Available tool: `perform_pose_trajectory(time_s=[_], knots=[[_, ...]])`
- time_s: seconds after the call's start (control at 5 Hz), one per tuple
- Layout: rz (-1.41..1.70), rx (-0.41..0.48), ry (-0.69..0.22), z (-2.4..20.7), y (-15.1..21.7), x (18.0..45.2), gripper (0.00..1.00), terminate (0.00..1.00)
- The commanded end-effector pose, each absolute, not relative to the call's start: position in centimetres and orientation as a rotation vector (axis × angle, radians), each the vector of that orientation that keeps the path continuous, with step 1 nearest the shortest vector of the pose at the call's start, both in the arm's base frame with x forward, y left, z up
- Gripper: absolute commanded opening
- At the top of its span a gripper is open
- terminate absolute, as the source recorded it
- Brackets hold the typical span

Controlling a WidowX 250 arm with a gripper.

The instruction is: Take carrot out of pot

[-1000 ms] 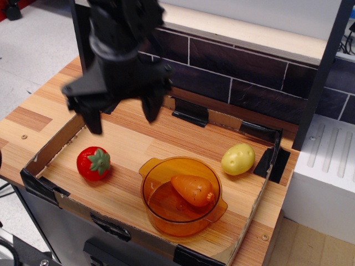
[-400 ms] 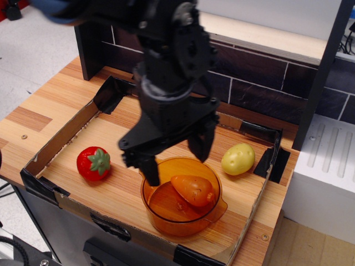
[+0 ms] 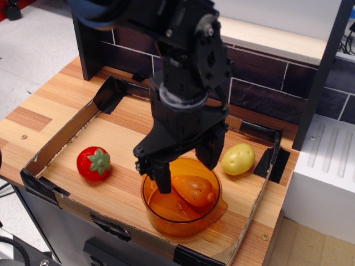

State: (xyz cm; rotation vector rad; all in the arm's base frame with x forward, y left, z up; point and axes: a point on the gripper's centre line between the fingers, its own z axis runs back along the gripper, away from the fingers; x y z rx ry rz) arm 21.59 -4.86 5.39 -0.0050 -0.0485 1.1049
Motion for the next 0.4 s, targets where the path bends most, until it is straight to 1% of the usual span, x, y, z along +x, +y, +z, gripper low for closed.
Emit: perform_pose_trajectory(time_s=[0.0, 0.2], knots=[[1.105, -0.001, -0.079, 4.92, -5.24, 23.13, 1.00, 0.00], [1.092, 0.029, -0.088, 4.04, -5.14, 22.74, 1.00, 0.00]])
